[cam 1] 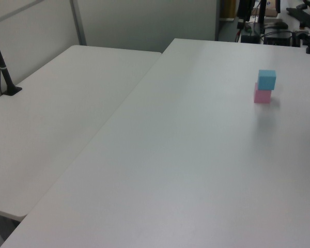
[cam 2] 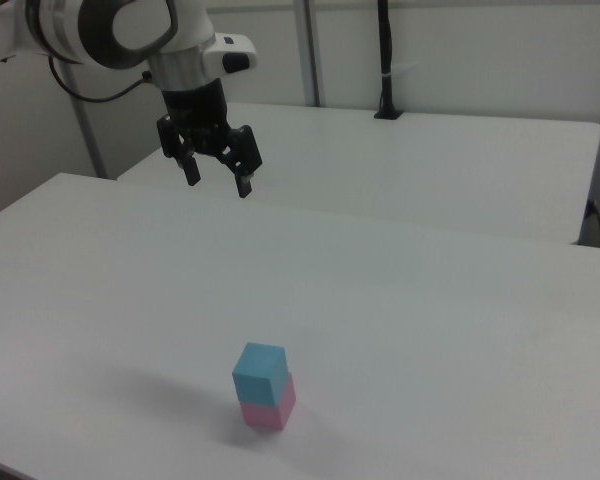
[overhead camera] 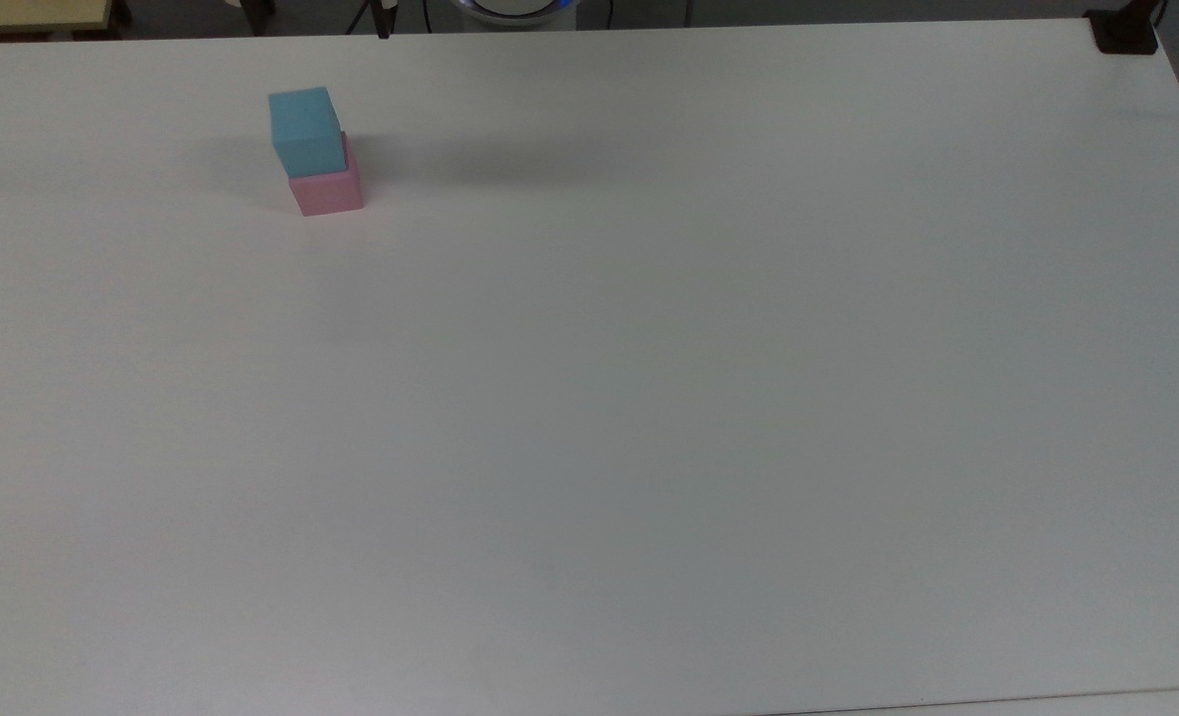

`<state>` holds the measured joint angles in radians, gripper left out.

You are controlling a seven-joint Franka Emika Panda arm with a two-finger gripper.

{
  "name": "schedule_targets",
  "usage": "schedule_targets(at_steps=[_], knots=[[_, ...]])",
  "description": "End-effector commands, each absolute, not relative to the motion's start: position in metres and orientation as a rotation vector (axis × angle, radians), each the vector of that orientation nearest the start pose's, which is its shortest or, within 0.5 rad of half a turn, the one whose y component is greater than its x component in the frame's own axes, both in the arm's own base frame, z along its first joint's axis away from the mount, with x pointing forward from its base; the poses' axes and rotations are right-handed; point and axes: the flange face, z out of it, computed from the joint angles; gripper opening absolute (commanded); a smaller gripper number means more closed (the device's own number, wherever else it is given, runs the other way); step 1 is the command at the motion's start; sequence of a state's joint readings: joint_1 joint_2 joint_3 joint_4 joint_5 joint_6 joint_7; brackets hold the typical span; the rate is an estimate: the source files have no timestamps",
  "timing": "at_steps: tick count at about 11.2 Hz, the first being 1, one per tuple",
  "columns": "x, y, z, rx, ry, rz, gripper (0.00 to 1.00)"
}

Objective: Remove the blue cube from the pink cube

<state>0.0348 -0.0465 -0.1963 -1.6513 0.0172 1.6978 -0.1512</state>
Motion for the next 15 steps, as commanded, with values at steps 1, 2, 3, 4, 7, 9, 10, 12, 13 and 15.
schedule_targets(at_steps=[1,2,3,4,7,9,10,12,13,15], knots=[[0.541,-0.086,0.626,-3.135,-0.018,-0.116,1.00],[0.541,-0.087,0.626,-3.135,-0.014,-0.116,1.00],[0.540,-0.086,0.625,-3.134,-0.019,-0.107,1.00],[0.537,-0.090,0.625,-3.132,-0.019,-0.079,1.00],[0.525,-0.106,0.626,-3.141,-0.092,-0.017,1.00],[0.522,-0.124,0.616,-3.157,-0.379,0.036,1.00],[0.520,-0.135,0.610,-3.153,-0.504,0.065,1.00],[0.514,-0.155,0.599,-3.140,-0.641,0.126,0.99],[0.510,-0.164,0.585,-3.125,-0.634,0.169,0.96],[0.498,-0.179,0.547,-3.091,-0.566,0.273,0.94]])
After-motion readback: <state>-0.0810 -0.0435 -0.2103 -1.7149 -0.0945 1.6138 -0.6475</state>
